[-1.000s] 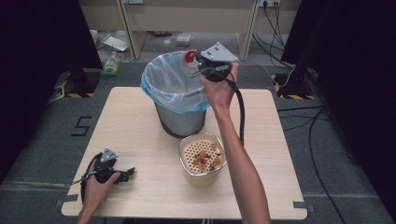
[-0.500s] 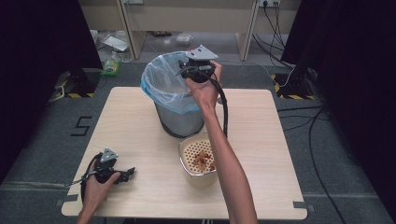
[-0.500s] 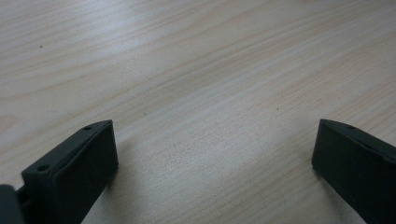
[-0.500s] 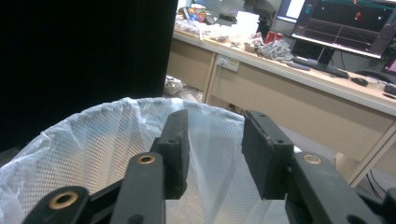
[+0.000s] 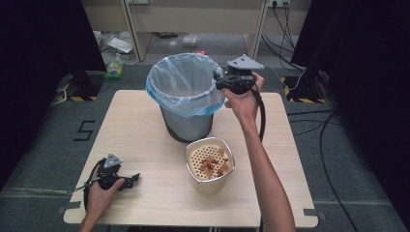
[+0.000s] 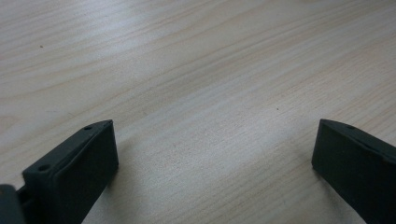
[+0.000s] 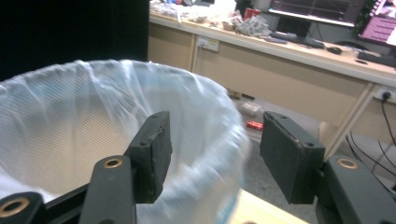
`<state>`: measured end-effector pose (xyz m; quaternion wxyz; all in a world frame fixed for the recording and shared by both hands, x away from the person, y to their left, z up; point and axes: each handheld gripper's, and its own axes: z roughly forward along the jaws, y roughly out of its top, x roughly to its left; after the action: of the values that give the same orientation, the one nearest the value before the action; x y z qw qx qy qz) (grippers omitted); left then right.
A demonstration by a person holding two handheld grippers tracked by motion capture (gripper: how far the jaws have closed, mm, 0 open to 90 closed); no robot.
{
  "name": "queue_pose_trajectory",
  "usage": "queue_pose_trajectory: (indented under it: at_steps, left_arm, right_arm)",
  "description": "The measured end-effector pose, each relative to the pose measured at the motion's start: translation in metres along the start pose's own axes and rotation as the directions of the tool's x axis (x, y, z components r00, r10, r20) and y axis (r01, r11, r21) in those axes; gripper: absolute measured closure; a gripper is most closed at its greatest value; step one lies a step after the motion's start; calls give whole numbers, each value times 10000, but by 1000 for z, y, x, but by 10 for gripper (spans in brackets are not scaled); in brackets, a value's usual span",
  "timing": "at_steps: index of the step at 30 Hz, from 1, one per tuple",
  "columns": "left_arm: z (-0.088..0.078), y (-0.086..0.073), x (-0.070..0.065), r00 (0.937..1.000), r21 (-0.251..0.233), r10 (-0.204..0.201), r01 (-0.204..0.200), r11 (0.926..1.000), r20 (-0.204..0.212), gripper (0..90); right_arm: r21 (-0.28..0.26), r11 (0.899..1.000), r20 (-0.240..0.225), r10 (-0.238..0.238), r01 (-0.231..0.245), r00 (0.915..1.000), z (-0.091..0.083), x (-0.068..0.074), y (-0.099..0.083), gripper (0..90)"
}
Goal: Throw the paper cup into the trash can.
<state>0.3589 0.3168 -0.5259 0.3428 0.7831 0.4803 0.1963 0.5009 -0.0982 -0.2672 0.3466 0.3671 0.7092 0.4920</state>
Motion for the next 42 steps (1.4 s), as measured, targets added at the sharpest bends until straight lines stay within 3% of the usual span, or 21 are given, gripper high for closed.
queue_pose_trajectory:
  at_steps: [8,15,24,37,42]
  left_arm:
    - [0,0,0,10000,-3,-11,11,10000,-11,0]
    - [0,0,0,10000,2,-8,8,10000,-14,0]
    - [0,0,0,10000,8,-4,4,10000,-20,0]
    - [0,0,0,10000,9,-12,12,10000,-27,0]
    - [0,0,0,10000,6,-12,12,10000,-26,0]
  right_arm:
    - [296,9989,350,347,-358,9988,-29,-34,-25,421]
    - [579,9970,495,479,-507,9976,-43,-49,-47,408]
    - [1102,9926,432,475,-520,9979,-59,-55,-87,389]
    - [1780,9811,333,707,-755,9969,-80,-54,-146,364]
    - [2017,9736,254,1039,-1069,9943,-86,-50,-171,355]
